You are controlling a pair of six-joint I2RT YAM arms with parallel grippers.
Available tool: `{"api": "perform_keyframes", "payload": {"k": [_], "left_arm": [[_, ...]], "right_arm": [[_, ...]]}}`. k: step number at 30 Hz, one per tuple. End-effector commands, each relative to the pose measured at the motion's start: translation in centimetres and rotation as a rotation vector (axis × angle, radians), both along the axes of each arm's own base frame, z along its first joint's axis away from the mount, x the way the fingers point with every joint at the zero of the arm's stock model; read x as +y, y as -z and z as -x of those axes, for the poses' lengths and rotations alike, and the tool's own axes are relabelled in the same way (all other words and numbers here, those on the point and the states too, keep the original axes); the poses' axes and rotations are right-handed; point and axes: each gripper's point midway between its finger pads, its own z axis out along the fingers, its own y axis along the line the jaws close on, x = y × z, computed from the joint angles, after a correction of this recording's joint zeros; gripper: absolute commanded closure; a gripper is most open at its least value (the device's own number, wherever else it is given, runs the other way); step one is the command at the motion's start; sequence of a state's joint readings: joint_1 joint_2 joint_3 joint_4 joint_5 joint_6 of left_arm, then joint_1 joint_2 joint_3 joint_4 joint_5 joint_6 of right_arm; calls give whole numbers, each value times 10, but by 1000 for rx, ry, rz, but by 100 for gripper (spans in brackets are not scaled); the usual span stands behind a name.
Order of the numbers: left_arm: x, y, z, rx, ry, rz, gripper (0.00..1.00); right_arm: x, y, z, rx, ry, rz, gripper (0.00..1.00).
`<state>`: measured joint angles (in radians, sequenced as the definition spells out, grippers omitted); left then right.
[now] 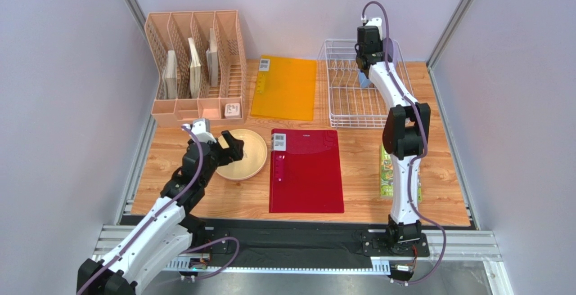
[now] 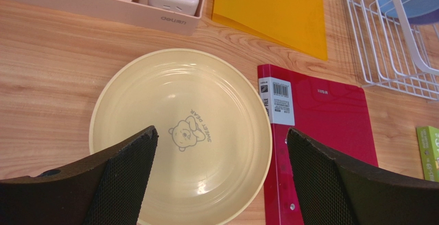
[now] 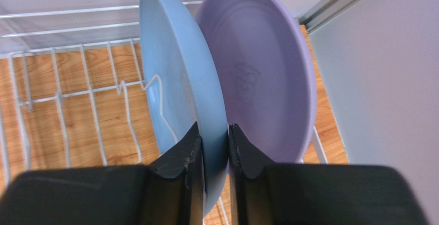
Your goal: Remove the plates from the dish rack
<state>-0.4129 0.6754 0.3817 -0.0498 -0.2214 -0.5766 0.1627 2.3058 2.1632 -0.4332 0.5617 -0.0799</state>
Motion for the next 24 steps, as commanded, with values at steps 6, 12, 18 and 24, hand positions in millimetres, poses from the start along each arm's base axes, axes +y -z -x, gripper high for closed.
{"api": "perform_keyframes", "payload": {"k": [6,12,18,24], "left_arm": [[-10,-22,-12,-73,28,20,1],[-11,-25,-21,-62,14,8,0],[-15,-31,-36,-55,14,-17,0],[-36,-57,-60,-123,77,0,0]], "right_arm": [[4,-36,2,-73,28,34,100],[9,-97,24,-234,147,208,100],[5,-141,55,-335,199,206,100],[7,-165,79,-388,192,155,100]]}}
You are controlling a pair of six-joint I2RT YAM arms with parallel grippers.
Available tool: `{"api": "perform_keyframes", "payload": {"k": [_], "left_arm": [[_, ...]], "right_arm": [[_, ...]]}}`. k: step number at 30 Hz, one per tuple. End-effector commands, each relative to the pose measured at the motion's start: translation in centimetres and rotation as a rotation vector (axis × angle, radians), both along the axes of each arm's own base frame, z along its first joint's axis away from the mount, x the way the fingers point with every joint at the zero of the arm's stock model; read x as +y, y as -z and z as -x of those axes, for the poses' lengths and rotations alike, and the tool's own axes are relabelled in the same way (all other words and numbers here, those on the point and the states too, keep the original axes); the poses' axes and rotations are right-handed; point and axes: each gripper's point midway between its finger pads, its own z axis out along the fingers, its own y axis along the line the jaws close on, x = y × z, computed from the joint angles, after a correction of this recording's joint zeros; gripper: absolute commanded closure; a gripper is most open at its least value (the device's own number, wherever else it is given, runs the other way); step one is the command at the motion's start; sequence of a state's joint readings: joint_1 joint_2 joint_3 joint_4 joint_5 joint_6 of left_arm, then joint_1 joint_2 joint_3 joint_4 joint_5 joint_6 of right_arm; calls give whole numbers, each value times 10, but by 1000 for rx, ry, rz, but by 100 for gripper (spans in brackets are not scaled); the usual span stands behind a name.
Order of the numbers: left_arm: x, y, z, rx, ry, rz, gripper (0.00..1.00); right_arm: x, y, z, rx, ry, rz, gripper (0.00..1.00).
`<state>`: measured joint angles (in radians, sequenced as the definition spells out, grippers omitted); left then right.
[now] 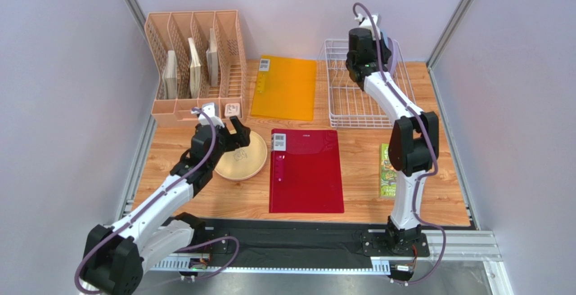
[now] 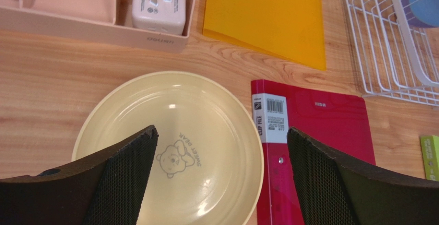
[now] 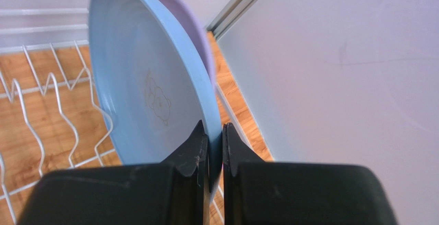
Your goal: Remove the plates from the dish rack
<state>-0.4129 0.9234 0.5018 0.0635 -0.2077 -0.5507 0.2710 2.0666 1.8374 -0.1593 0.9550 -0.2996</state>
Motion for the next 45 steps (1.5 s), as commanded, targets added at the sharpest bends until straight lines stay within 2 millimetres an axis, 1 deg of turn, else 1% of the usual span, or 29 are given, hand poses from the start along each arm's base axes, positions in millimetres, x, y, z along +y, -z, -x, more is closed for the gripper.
{"api": "perform_keyframes", "payload": {"k": [1,2,3,4,5,6,7,8,9,10,11,12,13,14,15,16,17,19,24,28,33,34,37,38,40,41,42,44,45], "left_arm": [[-24,-42,-29,-112,78,19,0],[-29,-46,-34,-119,91,19,0],[-35,-61,-43,-147,112,15,0],[-43,-52,-50,-117,139,8,0],[-49,-67,-60,-149,148,18,0],[-55,-69,-66,-153,166,19,0],[-63,-58,-73,-128,194,14,0],[-71,-73,-83,-167,210,32,0],[-76,-73,-88,-166,224,37,0],[-88,-62,-93,-135,269,49,0],[-95,-72,-101,-157,283,66,0],[-104,-72,-102,-153,322,83,0],[-110,-63,-107,-132,337,95,0],[-115,-68,-112,-153,351,109,0],[-121,-68,-112,-154,377,124,0],[-125,-60,-116,-149,388,131,0],[-128,-62,-119,-154,394,146,0],[-135,-56,-123,-149,414,167,0],[-149,-48,-129,-148,449,231,0],[-159,-50,-135,-174,479,280,0],[-171,-51,-141,-194,513,338,3],[-173,-56,-142,-212,518,359,4],[-178,-61,-144,-223,536,380,14],[-179,-61,-145,-220,538,386,30],[-178,-59,-144,-214,536,388,47],[-178,-58,-143,-211,535,384,68],[-176,-58,-142,-209,529,380,80],[-173,-51,-140,-194,513,371,100],[-170,-52,-138,-201,509,360,100]], "right_arm": [[14,-96,19,-281,-36,-110,100],[13,-99,24,-285,-39,-119,100],[17,-101,28,-298,-50,-144,100],[19,-99,31,-289,-59,-162,100],[23,-107,37,-302,-102,-197,100],[27,-99,40,-282,-132,-219,100],[33,-89,45,-272,-151,-285,100],[46,-96,49,-273,-247,-354,100],[54,-82,54,-247,-275,-411,100],[62,-73,58,-232,-299,-476,100],[79,-77,65,-224,-392,-539,100],[84,-56,71,-178,-407,-566,100],[90,-53,74,-184,-424,-614,100],[100,-55,82,-175,-481,-649,100],[103,-50,86,-167,-499,-668,100],[111,-37,91,-141,-527,-705,100],[114,-41,96,-148,-554,-723,100],[128,-30,105,-106,-626,-767,100],[146,-30,121,-95,-719,-846,100],[168,-21,130,-40,-805,-934,100],[180,-12,134,-15,-845,-996,100],[183,-11,136,-7,-855,-1012,100],[185,-7,136,6,-862,-1018,100],[185,-7,136,5,-860,-1015,100],[184,-7,136,1,-858,-1012,100],[184,-8,136,3,-861,-1012,100],[184,-9,137,0,-863,-1010,100],[183,-12,136,-10,-860,-1009,100],[183,-12,136,-9,-859,-1008,98]]}}
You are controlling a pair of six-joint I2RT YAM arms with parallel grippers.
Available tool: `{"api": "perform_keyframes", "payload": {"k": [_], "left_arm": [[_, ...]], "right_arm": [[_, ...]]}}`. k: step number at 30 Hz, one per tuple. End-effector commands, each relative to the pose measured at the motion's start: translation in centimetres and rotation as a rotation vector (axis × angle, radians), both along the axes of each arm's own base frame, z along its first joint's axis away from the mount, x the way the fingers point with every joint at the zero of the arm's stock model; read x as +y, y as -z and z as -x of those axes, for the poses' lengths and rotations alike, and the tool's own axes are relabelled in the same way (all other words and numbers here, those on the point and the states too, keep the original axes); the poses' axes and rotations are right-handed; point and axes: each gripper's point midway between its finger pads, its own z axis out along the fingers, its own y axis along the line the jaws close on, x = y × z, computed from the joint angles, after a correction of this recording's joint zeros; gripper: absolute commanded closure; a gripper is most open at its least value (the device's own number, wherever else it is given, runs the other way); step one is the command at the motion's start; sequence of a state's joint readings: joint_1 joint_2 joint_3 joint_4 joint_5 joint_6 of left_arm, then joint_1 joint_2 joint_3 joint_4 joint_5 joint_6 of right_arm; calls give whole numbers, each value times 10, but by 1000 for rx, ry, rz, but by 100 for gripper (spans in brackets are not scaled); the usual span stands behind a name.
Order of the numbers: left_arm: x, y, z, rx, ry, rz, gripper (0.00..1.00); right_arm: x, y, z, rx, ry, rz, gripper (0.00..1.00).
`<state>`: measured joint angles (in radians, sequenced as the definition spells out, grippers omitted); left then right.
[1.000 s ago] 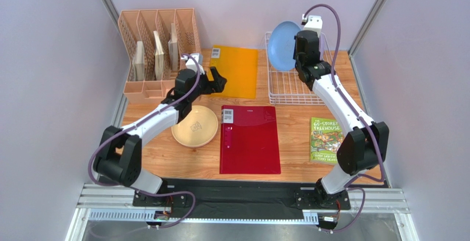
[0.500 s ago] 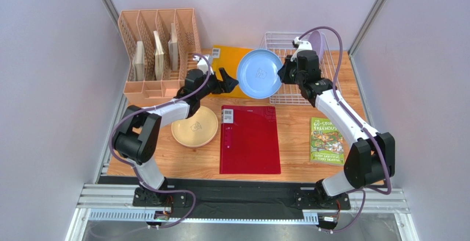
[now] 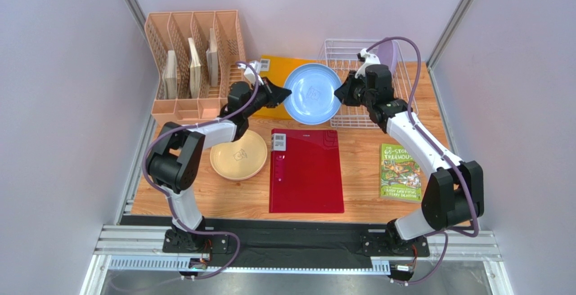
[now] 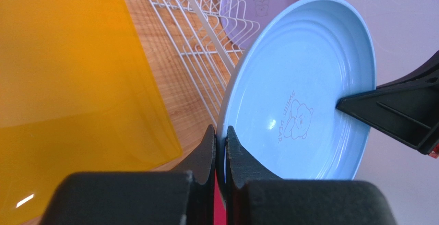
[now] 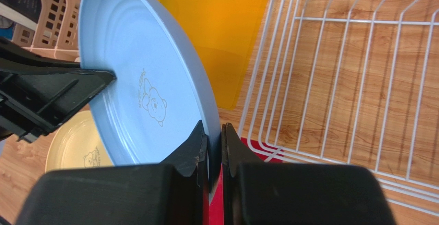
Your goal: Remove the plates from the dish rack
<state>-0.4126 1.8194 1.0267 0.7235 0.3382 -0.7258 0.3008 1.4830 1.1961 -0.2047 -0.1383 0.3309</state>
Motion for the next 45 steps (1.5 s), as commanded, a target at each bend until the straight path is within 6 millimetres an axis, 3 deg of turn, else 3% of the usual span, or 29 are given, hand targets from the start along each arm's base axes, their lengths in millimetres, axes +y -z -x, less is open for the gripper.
{"api": "perform_keyframes", "payload": {"k": [1,3,5,6,10,12,16,17,19,20,22,23,26,27,28,29,33,39,45], "left_arm": [[2,-15,6,-59,-2,-10,100],[8,-17,10,-70,-21,-25,100],[14,-10,16,-60,-33,-46,100],[18,-18,18,-82,-50,-50,100],[40,-13,36,-53,-117,-108,100],[58,-20,47,-47,-181,-139,100],[106,-11,75,46,-348,-241,100],[123,-24,82,34,-424,-241,100],[145,-3,101,113,-491,-291,100],[157,-13,109,96,-541,-276,100],[172,8,127,145,-579,-309,100],[184,2,134,134,-630,-284,100],[201,19,153,155,-686,-289,100],[205,31,159,180,-693,-302,100],[208,34,162,180,-700,-302,100],[213,34,165,175,-722,-298,100],[231,56,177,222,-791,-341,100],[244,66,183,234,-865,-331,100],[255,69,188,227,-921,-318,100]], "right_arm": [[10,-43,-5,-113,-18,-77,91],[9,-44,-6,-114,-13,-63,85],[4,-45,-9,-117,15,-47,68],[2,-43,-9,-113,17,-30,67],[-15,-43,-15,-116,86,41,41],[-22,-47,-17,-129,98,81,39],[-66,-51,-34,-147,281,218,32],[-78,-51,-38,-146,319,244,31],[-103,-52,-51,-138,414,321,31],[-116,-55,-55,-140,460,343,30],[-137,-58,-64,-137,557,387,31],[-148,-64,-70,-164,600,387,30],[-163,-67,-86,-203,644,403,29],[-165,-67,-90,-205,647,412,29],[-169,-56,-96,-185,659,429,29],[-173,-63,-101,-192,672,426,29],[-175,-55,-119,-171,654,459,29],[-177,-43,-140,-151,645,467,29],[-175,-24,-145,-113,626,487,29]]}}
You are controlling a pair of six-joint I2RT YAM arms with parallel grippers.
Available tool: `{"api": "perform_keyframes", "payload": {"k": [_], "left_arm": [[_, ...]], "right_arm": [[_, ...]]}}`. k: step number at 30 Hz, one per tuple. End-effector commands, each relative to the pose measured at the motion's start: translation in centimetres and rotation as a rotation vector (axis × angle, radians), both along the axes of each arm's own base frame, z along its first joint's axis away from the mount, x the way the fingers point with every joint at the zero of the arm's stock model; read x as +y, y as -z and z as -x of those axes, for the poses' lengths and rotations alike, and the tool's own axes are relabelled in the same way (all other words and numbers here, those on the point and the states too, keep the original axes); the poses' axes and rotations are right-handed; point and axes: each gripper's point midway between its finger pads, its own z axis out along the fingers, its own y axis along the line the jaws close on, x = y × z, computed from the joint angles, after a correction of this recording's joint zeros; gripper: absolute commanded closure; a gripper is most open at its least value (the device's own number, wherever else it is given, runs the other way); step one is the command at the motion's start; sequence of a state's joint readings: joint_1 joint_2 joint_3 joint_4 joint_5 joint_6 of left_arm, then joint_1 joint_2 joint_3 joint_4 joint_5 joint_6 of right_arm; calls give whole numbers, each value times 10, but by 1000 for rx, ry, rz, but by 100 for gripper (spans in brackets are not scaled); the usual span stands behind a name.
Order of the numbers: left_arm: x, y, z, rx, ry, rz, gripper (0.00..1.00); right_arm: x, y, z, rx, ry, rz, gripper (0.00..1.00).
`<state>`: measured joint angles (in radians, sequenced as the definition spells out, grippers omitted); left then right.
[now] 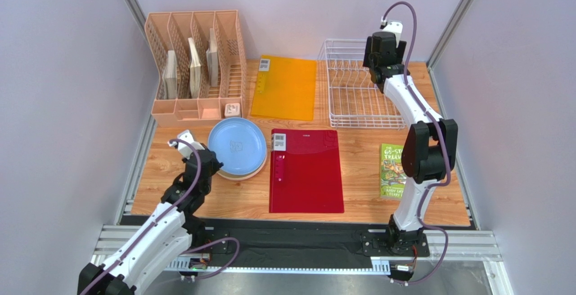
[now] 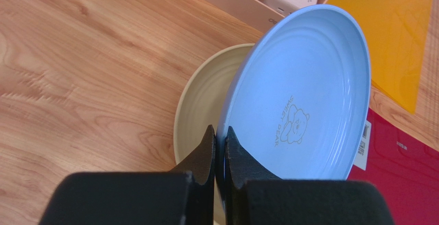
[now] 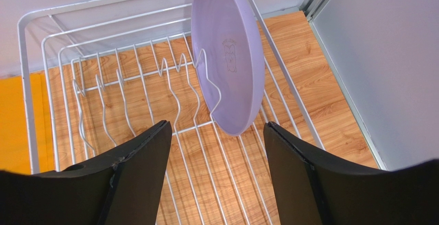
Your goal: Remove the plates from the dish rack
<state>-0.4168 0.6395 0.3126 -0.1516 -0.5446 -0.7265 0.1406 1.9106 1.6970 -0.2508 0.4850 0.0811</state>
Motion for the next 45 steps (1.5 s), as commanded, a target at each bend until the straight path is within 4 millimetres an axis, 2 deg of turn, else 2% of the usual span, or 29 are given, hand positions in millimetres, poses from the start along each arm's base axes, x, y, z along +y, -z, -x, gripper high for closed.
{"api": "perform_keyframes", "payload": {"k": [1,5,8,9,13,17,18,19,21,23,25,26,32,35,37,39,40,41,45], "left_arm": [[9,-8,-1,-50,-66,25,100],[13,4,5,-2,-81,7,100],[12,11,7,7,-87,28,89],[12,15,8,11,-89,31,81],[10,17,8,7,-81,41,71],[6,20,7,14,-63,44,62],[6,20,7,14,-62,45,53],[5,21,7,18,-61,47,50],[5,22,8,27,-56,47,36],[4,23,8,32,-50,47,27],[3,20,7,27,-46,49,23],[2,19,7,24,-36,44,17],[-11,0,-1,-40,55,45,14],[-13,-10,-4,-68,66,44,14],[-16,-16,-6,-86,89,39,14],[-19,-25,-8,-101,103,39,14],[-21,-30,-10,-114,113,39,14],[-22,-33,-11,-119,115,40,14],[-24,-41,-17,-134,119,35,14]], "right_arm": [[-5,-7,-7,-15,9,17,29],[-10,-10,-9,-17,27,41,29],[-15,-14,-12,-25,52,71,29],[-20,-15,-12,-24,75,89,29],[-24,-22,-19,-33,88,144,28],[-32,-19,-31,-9,115,198,28],[-33,-15,-37,2,115,220,28],[-34,-14,-40,2,119,228,27],[-38,-7,-50,13,129,244,27],[-41,0,-55,25,136,256,26],[-47,7,-60,31,153,253,25],[-47,10,-62,32,153,251,25],[-54,32,-65,58,187,258,27],[-54,40,-65,76,179,260,37],[-55,42,-66,82,178,264,54],[-52,44,-67,92,156,270,78],[-52,46,-67,95,154,273,85],[-53,45,-66,94,160,276,100],[-53,37,-62,89,176,301,100]]}}
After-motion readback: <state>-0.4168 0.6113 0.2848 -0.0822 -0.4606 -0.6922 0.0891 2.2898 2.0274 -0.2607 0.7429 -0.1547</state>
